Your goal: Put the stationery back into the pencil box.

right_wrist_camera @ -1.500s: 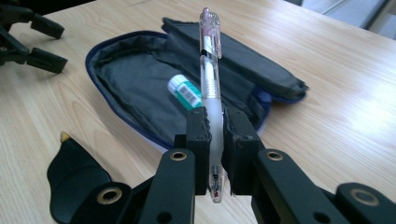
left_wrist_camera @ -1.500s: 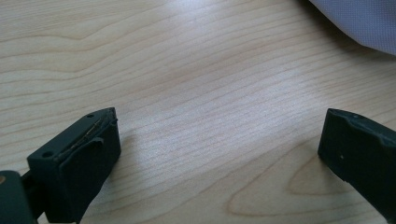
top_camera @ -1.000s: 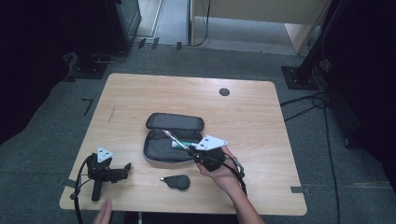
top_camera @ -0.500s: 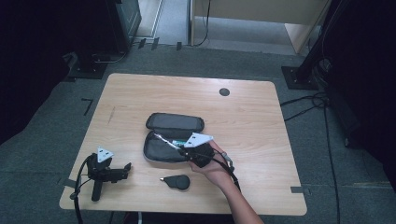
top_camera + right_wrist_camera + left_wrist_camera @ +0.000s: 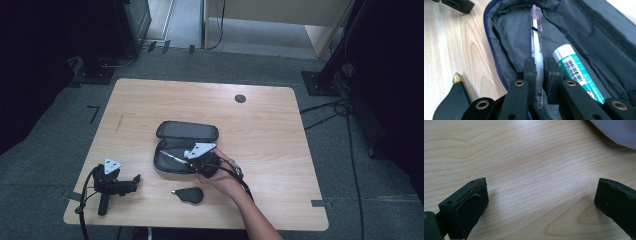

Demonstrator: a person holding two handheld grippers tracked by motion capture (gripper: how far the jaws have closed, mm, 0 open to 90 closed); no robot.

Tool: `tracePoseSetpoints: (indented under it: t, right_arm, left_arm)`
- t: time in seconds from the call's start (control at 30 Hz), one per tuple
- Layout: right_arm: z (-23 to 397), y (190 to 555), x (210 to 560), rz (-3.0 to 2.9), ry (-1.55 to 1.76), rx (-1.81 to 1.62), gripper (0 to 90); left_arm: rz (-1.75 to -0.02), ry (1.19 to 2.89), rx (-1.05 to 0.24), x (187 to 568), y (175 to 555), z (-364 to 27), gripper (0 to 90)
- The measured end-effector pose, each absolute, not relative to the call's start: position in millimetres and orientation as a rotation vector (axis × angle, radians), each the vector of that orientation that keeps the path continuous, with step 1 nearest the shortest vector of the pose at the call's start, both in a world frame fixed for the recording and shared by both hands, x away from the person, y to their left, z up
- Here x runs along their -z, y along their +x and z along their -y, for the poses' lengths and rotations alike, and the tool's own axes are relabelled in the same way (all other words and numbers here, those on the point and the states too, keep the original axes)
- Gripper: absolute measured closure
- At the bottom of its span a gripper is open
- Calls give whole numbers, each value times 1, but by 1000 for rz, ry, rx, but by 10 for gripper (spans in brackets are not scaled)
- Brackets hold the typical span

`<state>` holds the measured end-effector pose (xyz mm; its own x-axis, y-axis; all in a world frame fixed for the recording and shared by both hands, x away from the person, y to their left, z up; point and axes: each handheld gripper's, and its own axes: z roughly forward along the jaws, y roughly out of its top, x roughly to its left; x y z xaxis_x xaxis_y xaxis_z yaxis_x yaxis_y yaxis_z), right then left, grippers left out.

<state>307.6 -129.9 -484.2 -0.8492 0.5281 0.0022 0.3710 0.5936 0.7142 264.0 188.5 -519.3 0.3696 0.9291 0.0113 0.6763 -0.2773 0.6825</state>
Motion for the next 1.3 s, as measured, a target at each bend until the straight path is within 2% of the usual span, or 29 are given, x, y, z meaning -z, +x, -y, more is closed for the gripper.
tracePoseSetpoints:
  t: [0.3, 0.37, 0.53, 0.8, 1.3]
  right_arm:
    - [136, 313, 485, -2632, 813, -1112, 794]
    - [138, 312, 482, -2626, 825, -1146, 746]
    - [142, 307, 474, -2599, 822, -1204, 693]
    - [151, 281, 461, -2579, 726, -1272, 530]
    - [168, 236, 465, -2604, 605, -1323, 506]
  left_arm:
    - [-1381, 2046, -558, 519, 264, -188, 0]
    - [-1381, 2047, -558, 519, 264, -188, 0]
    - [-1382, 2045, -558, 519, 264, -188, 0]
    - [-1381, 2046, -558, 519, 264, -188, 0]
    - [-1381, 2046, -558, 519, 264, -188, 0]
